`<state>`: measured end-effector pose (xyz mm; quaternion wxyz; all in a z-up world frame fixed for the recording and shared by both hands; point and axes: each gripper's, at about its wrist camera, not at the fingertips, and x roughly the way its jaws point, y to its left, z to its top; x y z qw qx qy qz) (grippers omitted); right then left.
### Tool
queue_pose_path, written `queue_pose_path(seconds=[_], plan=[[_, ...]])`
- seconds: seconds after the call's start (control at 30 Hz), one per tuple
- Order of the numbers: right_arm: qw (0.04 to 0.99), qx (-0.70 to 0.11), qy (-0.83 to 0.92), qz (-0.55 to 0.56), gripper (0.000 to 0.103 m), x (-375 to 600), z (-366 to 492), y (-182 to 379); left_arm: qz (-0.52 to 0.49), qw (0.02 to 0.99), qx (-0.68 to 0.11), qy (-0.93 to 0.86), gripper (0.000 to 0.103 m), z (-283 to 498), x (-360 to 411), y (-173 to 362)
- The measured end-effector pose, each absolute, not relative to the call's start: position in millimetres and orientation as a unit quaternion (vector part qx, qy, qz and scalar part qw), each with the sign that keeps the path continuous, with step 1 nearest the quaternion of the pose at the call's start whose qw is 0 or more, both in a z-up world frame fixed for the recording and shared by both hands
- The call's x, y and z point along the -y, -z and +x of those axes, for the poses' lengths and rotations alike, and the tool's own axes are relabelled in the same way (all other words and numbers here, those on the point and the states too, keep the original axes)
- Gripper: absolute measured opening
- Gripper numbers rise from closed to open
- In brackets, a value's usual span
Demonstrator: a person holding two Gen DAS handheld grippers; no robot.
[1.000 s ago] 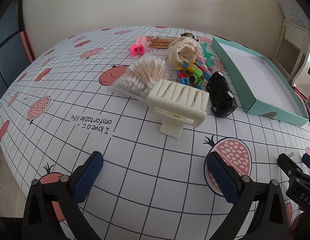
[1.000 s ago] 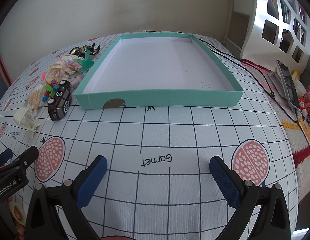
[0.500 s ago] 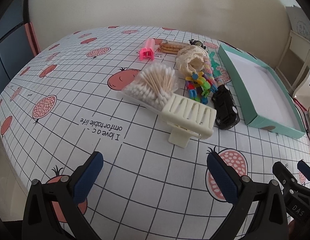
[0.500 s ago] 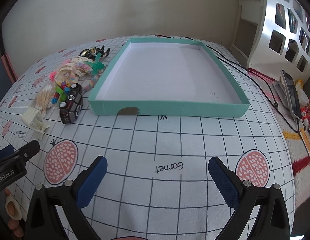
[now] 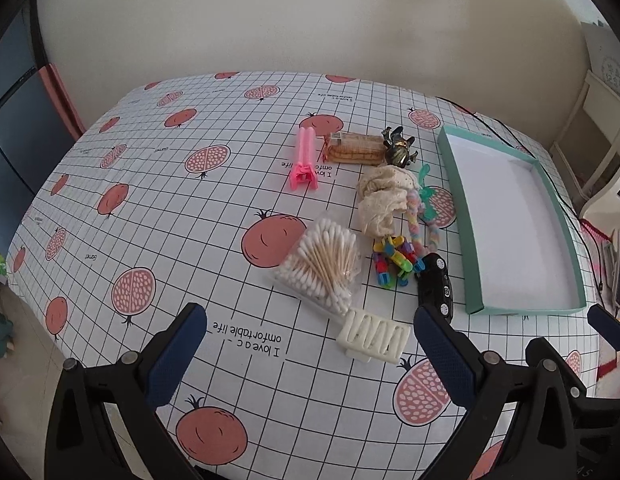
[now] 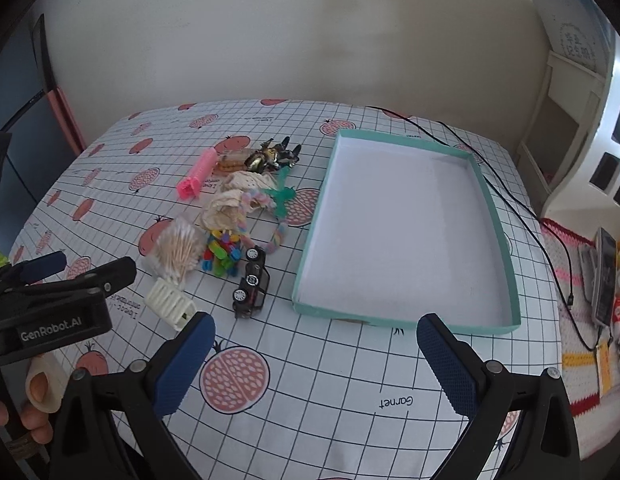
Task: Organize objects
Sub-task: 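Move both tools toward the cluster of items beside the tray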
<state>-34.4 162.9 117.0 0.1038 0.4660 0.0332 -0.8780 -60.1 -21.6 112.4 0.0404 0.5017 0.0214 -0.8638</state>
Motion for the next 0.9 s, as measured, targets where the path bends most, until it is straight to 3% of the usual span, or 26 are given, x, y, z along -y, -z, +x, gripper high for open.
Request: queue_pose_path(seconds=[0.37, 0.9], plan=[[0.130, -0.016, 0.855, 0.503, 0.096, -150, -80, -123, 0.556, 0.057, -0.086, 0.824, 0.103, -89, 32, -112], [0.176, -0.004, 0.809, 0.561, 0.072, -133, -91, -75, 0.608, 0.085, -0.149, 0.776, 0.097, -98, 36, -65]])
